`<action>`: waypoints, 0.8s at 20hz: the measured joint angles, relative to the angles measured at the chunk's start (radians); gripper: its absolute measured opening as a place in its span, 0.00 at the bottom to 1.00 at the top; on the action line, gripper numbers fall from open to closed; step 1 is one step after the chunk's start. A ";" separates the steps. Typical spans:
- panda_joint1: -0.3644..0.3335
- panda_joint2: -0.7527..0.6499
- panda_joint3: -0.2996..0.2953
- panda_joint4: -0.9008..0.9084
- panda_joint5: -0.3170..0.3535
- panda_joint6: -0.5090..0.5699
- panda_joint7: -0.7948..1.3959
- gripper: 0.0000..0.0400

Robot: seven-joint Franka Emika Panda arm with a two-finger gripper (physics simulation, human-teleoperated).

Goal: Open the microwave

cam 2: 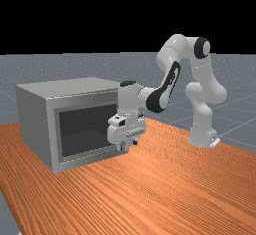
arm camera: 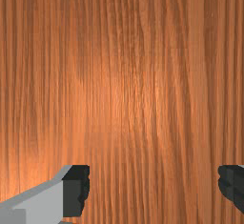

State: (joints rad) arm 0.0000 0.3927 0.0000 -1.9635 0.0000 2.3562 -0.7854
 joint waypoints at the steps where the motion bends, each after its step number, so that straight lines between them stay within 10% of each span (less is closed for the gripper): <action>1: 0.000 0.000 0.000 0.000 0.000 0.000 0.000 0.62; 4: 0.003 -0.011 -0.009 -0.003 0.003 -0.014 0.037 0.92; 6: -0.014 -0.261 -0.082 -0.137 -0.039 -0.256 0.398 0.34; 8: -0.041 -0.388 -0.116 -0.138 -0.036 -0.385 0.809 0.13; 11: -0.010 -0.408 -0.124 -0.115 0.003 -0.473 1.287 0.03; 16: 0.022 -0.423 -0.161 -0.106 0.029 -0.512 1.424 0.00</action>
State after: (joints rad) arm 0.0225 -0.0300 -0.1612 -2.0693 0.0286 1.8441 0.6390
